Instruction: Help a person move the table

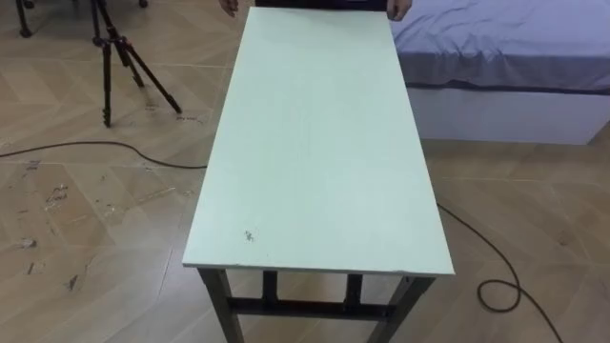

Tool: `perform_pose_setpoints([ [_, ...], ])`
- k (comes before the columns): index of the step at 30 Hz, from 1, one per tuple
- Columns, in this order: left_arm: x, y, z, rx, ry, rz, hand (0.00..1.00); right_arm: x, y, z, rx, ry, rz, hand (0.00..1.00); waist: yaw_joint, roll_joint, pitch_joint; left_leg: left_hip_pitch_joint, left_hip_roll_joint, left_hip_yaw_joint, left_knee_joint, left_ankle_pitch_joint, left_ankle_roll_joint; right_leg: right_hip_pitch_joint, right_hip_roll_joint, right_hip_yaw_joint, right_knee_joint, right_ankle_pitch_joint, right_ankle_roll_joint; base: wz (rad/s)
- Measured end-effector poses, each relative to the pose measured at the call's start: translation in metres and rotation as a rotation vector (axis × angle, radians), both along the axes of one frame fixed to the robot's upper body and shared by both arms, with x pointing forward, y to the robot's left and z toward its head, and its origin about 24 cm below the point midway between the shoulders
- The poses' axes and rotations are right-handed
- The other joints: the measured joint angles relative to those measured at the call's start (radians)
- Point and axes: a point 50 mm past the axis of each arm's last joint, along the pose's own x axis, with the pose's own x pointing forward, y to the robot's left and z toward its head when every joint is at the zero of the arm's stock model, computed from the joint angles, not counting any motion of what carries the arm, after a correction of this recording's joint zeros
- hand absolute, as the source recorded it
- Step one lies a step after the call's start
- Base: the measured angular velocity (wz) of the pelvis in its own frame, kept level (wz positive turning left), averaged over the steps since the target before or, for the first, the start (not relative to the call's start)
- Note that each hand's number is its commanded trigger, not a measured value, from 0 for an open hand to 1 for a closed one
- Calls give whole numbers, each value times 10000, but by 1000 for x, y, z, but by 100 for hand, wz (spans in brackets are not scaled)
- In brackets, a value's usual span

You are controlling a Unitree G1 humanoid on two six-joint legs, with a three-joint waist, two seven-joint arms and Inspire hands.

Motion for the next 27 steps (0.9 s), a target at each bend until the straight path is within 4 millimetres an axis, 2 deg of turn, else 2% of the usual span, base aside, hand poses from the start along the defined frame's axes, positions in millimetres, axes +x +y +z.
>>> perform_pose_setpoints([
  [11,3,0,0,-68,-159,182,0,-1,1,0,131,-15,-109,0,7,-5,-11,-4,-9,-26,5,0,0,32,-10,-40,-3,0,0,0],
  [20,4,-4,-2,-2564,-1181,2686,0,2,-1,2,1101,-410,-477,0,31,26,-9,-97,22,-7,18,-21,35,-46,-45,-35,10,0,0,0],
  [23,3,-7,-2,-3710,-1840,3963,0,15,-6,9,1427,-1334,-584,0,38,126,-7,-182,9,2,128,-27,48,-113,-80,-28,17,0,1,0],
  [27,11,-14,3,-4936,-2983,4692,0,30,3,20,2353,-2881,-818,0,60,210,4,-209,12,15,172,-35,61,-125,-99,-71,29,0,2,1],
])
